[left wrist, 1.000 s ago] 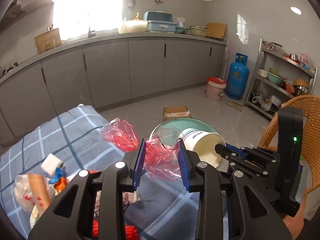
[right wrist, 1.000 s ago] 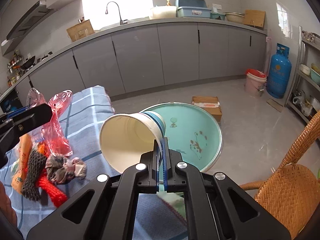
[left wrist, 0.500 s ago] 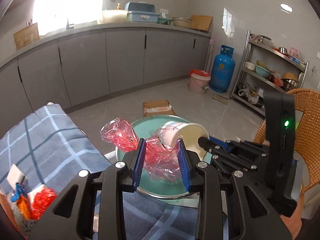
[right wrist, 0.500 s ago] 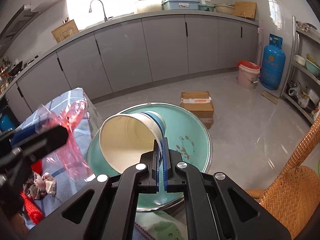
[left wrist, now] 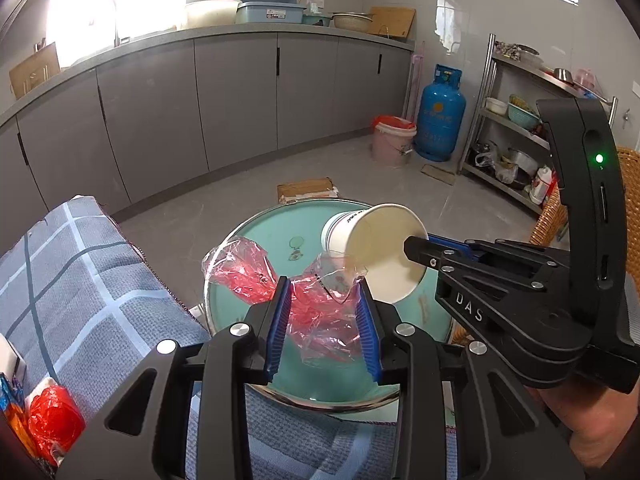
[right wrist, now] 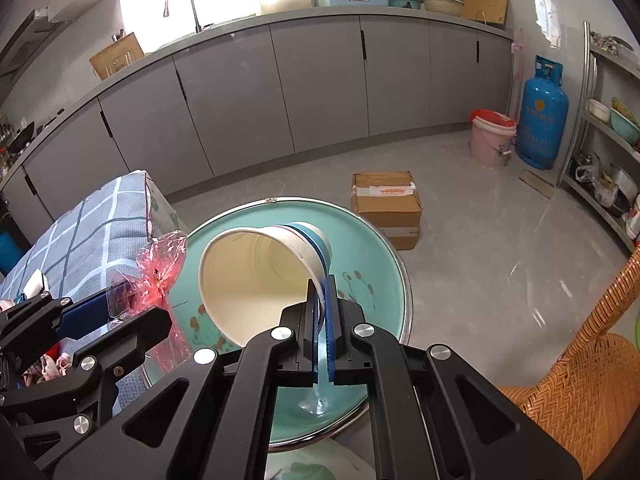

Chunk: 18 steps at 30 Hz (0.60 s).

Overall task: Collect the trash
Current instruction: 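Carry the red bag and white cup over the green basin with both tools, then open both tools to drop the bag and cup into the basin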

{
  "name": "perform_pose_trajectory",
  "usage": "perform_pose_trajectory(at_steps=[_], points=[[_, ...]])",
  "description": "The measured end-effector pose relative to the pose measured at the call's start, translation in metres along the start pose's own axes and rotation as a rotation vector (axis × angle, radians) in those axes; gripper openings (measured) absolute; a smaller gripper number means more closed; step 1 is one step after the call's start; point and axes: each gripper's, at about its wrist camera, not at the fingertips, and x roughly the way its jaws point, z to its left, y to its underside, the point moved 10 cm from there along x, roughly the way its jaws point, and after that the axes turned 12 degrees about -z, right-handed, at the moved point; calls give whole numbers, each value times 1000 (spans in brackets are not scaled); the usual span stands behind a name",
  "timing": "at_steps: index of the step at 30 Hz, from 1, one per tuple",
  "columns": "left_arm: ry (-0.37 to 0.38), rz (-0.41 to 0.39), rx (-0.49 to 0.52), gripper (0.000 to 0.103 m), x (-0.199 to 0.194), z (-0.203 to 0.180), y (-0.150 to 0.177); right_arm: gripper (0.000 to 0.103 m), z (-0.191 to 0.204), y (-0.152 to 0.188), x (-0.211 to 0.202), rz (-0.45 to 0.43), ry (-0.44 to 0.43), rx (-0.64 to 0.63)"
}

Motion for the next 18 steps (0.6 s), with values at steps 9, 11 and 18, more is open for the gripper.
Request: perform_pose_trajectory(at_steps=[9, 11, 18], points=[[-55, -7, -14, 75, 3, 13, 2, 43, -8, 0, -4, -26, 15, 23], [-61, -7, -23, 76, 1, 15, 2, 45, -11, -1, -5, -30, 17, 37], [-130, -17, -55, 91, -13, 32, -2, 45, -20, -4, -20, -45, 56, 64]])
